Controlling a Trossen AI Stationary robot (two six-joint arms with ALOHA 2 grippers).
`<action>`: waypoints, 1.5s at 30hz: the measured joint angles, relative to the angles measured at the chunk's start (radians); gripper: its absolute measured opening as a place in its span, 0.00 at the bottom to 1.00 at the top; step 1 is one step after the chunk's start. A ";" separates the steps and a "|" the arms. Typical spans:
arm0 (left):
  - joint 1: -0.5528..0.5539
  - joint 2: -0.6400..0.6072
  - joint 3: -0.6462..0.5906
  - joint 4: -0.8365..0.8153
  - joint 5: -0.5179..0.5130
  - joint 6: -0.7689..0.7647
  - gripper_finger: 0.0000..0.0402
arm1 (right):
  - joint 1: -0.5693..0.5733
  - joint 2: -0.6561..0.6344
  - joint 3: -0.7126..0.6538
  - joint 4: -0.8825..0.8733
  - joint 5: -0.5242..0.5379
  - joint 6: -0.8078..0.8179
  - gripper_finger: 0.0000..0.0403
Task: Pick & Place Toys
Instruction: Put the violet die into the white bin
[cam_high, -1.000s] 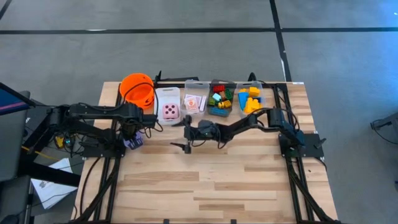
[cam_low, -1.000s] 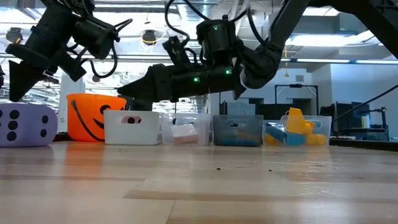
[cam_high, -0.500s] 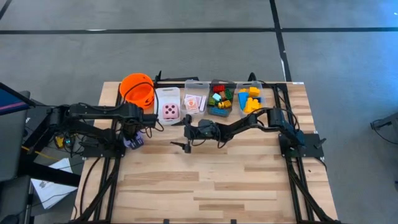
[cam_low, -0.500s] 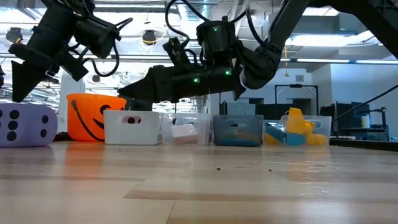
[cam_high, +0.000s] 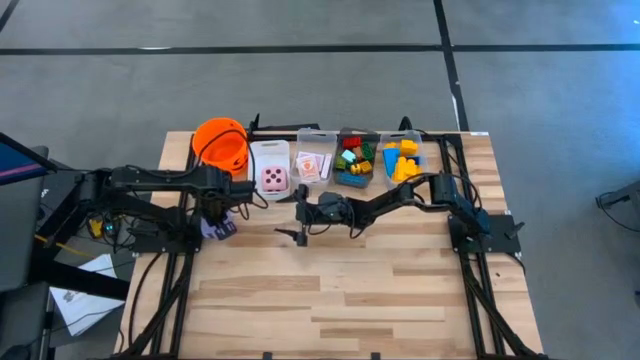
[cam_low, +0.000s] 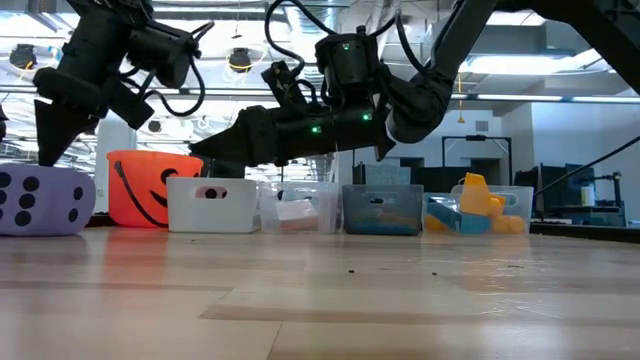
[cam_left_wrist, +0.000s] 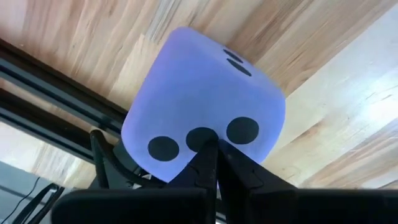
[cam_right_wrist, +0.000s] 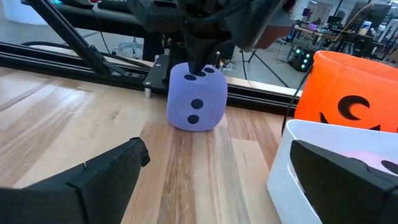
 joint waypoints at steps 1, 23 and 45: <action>0.000 0.000 0.001 0.005 0.003 0.000 0.00 | 0.000 0.000 0.000 0.000 0.000 0.000 0.99; -0.184 0.003 0.017 0.496 0.134 -0.017 0.00 | -0.001 0.000 0.000 -0.010 0.000 0.000 0.99; -0.169 0.087 0.119 0.141 -0.187 -0.152 0.00 | -0.001 0.000 0.000 -0.015 0.000 0.000 0.99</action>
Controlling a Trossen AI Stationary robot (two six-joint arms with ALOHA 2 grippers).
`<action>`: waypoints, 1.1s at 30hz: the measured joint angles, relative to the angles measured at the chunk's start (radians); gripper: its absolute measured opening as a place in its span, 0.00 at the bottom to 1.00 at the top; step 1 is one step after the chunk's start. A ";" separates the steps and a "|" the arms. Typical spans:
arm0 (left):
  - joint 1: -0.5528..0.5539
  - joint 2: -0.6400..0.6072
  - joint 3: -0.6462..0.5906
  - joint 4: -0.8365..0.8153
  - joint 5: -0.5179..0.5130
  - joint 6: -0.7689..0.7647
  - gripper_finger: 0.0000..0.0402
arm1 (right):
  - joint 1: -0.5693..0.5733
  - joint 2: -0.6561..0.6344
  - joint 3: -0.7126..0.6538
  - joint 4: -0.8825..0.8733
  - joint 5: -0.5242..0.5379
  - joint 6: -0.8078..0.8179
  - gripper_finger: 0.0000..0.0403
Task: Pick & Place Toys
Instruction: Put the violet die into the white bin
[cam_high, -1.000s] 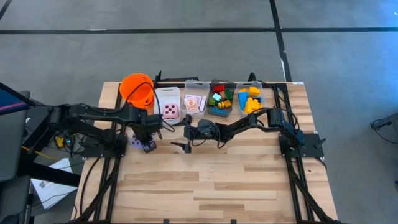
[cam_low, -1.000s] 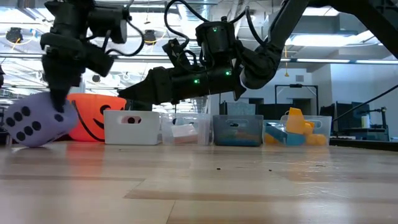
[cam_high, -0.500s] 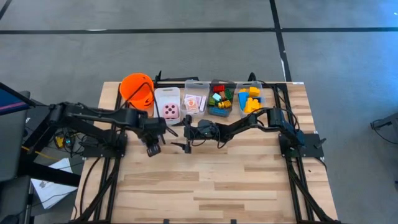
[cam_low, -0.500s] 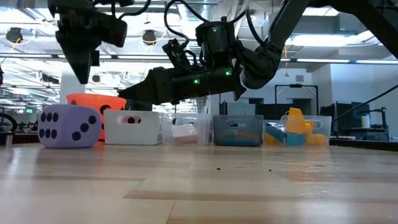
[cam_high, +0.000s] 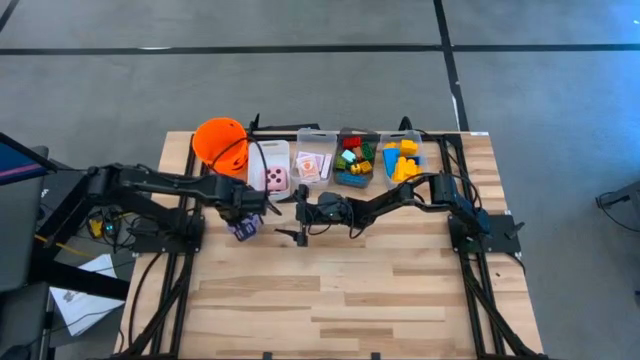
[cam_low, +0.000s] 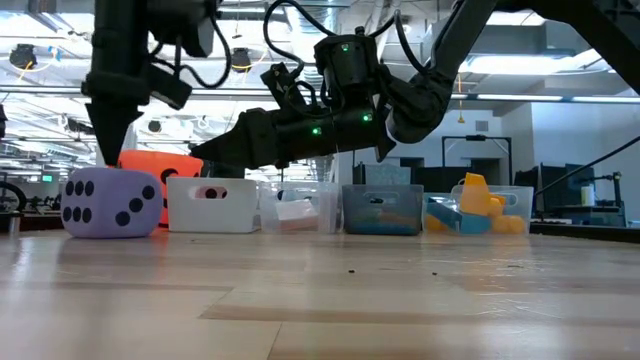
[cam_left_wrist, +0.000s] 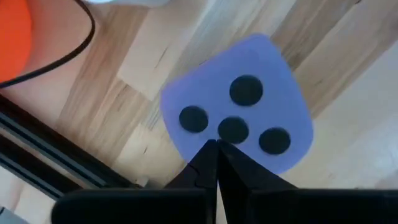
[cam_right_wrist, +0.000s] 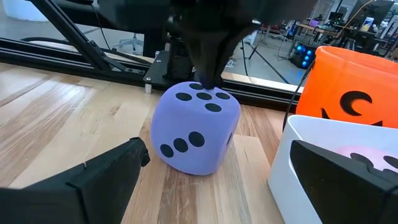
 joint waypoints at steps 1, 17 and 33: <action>0.000 0.012 0.000 0.011 0.004 0.000 0.00 | 0.000 0.000 0.000 0.000 0.000 0.000 0.99; -0.028 -0.162 0.000 0.501 0.221 0.069 0.00 | 0.002 -0.009 -0.001 -0.050 0.000 -0.025 0.99; -0.066 -0.418 -0.001 0.379 -0.102 0.052 0.00 | 0.159 -0.145 -0.002 -0.304 0.179 0.021 0.99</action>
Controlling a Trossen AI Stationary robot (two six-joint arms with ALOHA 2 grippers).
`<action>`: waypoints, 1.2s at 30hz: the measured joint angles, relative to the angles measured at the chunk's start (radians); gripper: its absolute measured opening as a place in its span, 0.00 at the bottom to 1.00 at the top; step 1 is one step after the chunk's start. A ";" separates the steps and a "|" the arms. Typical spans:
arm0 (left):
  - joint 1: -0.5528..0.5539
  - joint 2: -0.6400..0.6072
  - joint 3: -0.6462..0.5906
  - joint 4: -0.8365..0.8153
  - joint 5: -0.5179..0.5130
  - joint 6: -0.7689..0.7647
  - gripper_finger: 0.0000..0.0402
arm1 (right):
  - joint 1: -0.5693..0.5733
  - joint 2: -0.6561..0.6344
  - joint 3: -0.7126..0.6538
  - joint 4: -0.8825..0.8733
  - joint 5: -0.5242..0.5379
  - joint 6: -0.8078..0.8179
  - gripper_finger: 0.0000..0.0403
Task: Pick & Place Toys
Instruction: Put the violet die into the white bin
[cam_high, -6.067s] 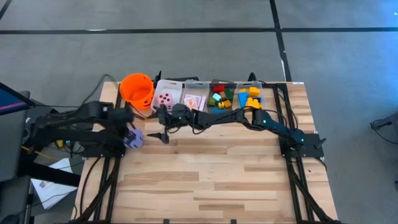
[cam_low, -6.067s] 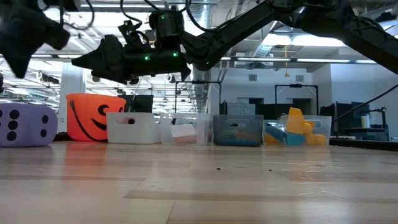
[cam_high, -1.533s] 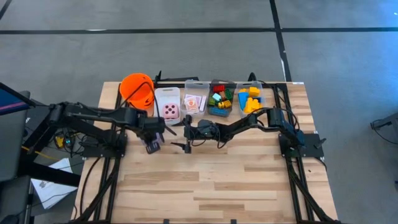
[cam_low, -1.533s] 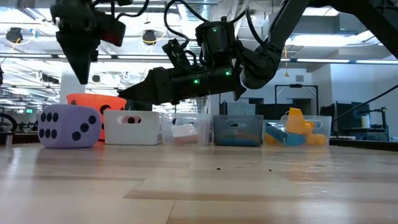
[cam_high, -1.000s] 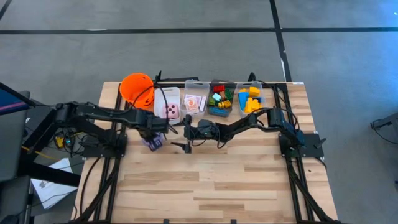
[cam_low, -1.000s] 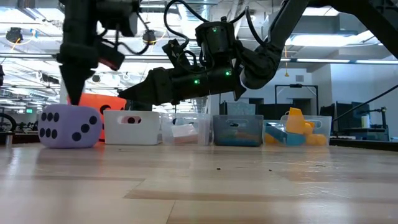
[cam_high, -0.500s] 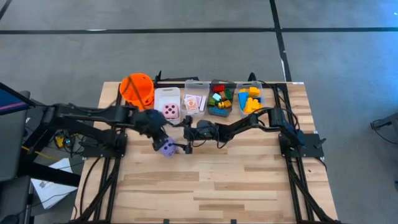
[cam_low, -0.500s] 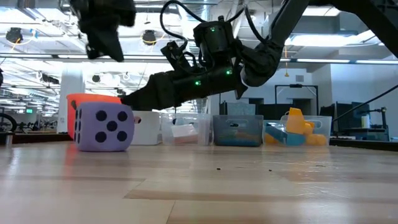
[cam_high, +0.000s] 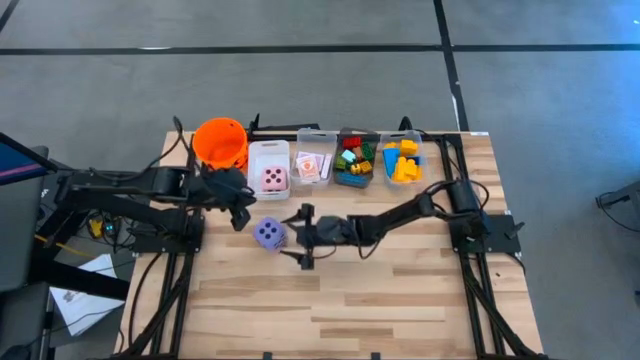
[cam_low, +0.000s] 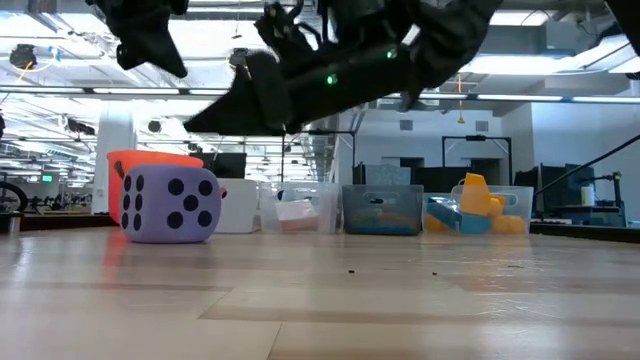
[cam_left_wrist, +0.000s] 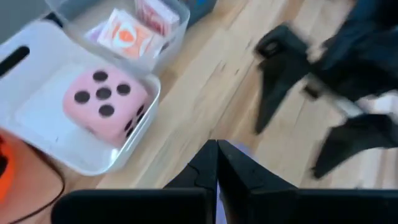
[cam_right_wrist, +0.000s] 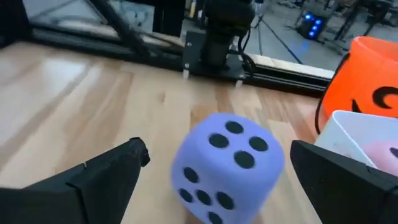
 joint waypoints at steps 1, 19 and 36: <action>0.000 0.008 0.000 -0.015 0.000 0.000 0.00 | 0.013 0.000 0.000 0.004 0.018 0.022 0.99; 0.000 0.350 -0.003 -0.278 -0.020 -0.088 0.00 | 0.031 0.003 0.002 -0.036 0.104 0.295 0.99; -0.065 0.527 -0.002 -0.195 0.157 -0.106 0.00 | 0.013 0.023 0.002 -0.105 0.263 0.404 0.99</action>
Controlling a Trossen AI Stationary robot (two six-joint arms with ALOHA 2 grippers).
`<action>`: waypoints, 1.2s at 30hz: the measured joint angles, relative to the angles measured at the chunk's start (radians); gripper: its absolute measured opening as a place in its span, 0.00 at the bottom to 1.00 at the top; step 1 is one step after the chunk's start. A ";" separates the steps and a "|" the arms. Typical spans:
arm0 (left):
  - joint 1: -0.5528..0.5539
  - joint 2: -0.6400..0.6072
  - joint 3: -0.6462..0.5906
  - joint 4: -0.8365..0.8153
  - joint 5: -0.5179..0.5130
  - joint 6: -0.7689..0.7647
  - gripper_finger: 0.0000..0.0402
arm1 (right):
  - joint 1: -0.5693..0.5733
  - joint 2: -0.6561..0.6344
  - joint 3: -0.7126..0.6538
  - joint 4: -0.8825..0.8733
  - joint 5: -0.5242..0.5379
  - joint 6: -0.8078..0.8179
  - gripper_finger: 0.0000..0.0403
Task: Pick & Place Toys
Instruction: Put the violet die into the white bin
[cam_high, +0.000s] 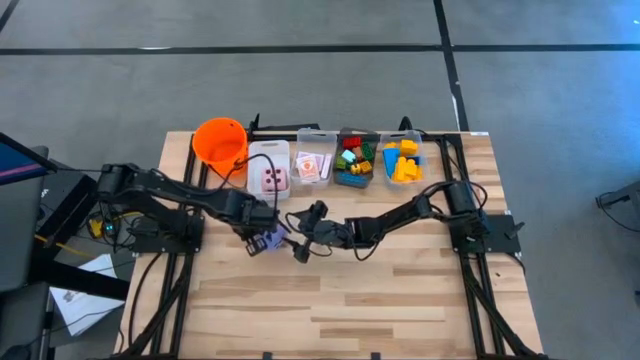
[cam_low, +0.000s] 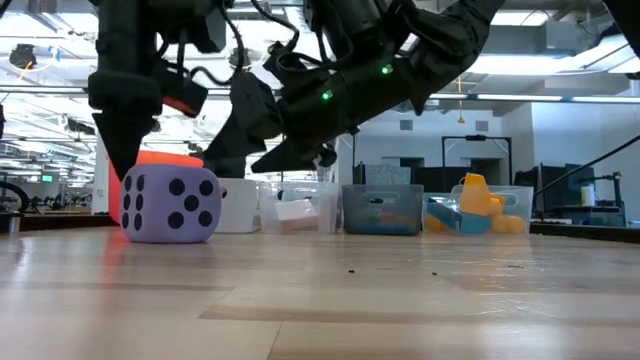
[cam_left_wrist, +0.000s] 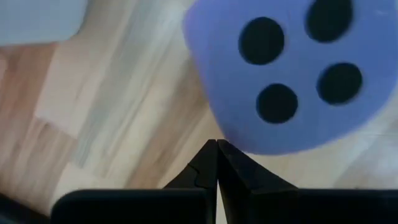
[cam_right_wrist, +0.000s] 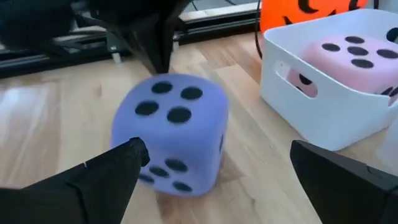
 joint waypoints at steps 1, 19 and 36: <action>-0.009 -0.006 0.000 0.012 0.006 0.000 0.00 | 0.000 0.000 0.000 0.004 0.000 0.002 0.99; -0.066 -0.080 -0.050 0.109 -0.056 -0.062 0.00 | 0.057 -0.001 0.002 0.024 0.104 0.052 0.99; -0.066 -0.079 -0.193 0.299 0.027 -0.132 0.00 | 0.131 -0.001 0.002 -0.055 0.170 0.097 0.99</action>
